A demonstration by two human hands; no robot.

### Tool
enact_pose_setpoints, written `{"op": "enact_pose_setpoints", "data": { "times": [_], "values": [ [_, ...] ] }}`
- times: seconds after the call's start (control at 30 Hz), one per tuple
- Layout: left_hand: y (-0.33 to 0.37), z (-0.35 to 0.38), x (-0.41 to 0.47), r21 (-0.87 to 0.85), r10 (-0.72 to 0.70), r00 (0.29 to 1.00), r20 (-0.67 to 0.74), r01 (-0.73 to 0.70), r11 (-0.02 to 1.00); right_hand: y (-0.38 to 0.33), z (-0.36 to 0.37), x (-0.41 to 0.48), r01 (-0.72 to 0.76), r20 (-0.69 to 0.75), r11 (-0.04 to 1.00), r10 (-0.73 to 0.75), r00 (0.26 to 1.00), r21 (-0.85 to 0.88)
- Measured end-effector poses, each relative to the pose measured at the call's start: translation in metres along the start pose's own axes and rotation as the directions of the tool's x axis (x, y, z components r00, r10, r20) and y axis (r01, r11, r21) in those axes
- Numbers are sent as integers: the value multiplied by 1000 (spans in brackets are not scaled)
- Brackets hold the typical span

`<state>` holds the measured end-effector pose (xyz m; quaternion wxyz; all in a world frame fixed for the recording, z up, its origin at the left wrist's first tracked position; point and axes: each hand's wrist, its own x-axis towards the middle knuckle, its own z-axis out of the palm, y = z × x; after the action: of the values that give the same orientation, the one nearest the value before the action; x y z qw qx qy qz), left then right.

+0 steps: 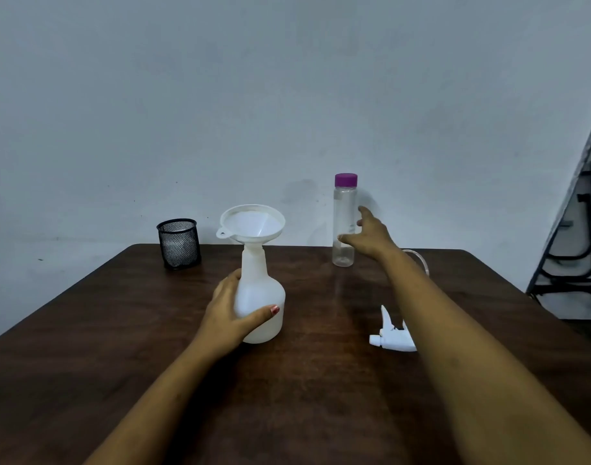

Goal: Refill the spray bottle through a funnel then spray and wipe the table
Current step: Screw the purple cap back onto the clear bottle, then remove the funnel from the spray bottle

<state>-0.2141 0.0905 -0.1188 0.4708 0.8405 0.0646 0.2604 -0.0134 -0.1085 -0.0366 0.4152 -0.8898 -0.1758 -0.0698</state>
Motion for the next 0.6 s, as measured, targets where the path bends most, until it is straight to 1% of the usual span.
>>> {"op": "enact_pose_setpoints", "data": {
  "times": [0.1,0.17,0.23,0.27,0.3,0.37,0.43,0.5,0.57,0.6],
  "values": [
    [6,-3,-8,-15,-7,1000,21,7,1000,-3,-28,-30,-14,-37,999,13,999,-34],
    [10,-3,-13,-41,-18,999,40,19,999,-2,-41,-50,-48,-14,998,48,999,-44],
    [14,-4,-18,-46,-26,997,72,29,998,-7,-46,-72,-35,21,999,36,999,-34],
    [17,-5,-22,-48,-27,995,91,31,998,-14,-47,-85,-8,43,1000,7,999,27],
    [18,-4,-24,-50,-29,993,112,35,998,-25,-47,-99,22,88,991,-34,996,130],
    [23,-3,-30,-60,-26,989,148,35,998,-50,-45,-127,73,236,943,-156,959,323],
    [27,-1,-37,-63,-10,986,167,21,998,-74,-36,-145,189,323,918,-307,895,348],
    [28,1,-43,-68,10,985,170,2,998,-92,-23,-154,312,315,889,-418,852,336],
    [31,0,-48,-84,21,985,169,-7,996,-105,-13,-159,374,280,878,-456,845,300],
    [32,0,-49,-88,21,985,172,-6,996,-110,-10,-161,384,260,885,-449,855,264]
  ]
}}
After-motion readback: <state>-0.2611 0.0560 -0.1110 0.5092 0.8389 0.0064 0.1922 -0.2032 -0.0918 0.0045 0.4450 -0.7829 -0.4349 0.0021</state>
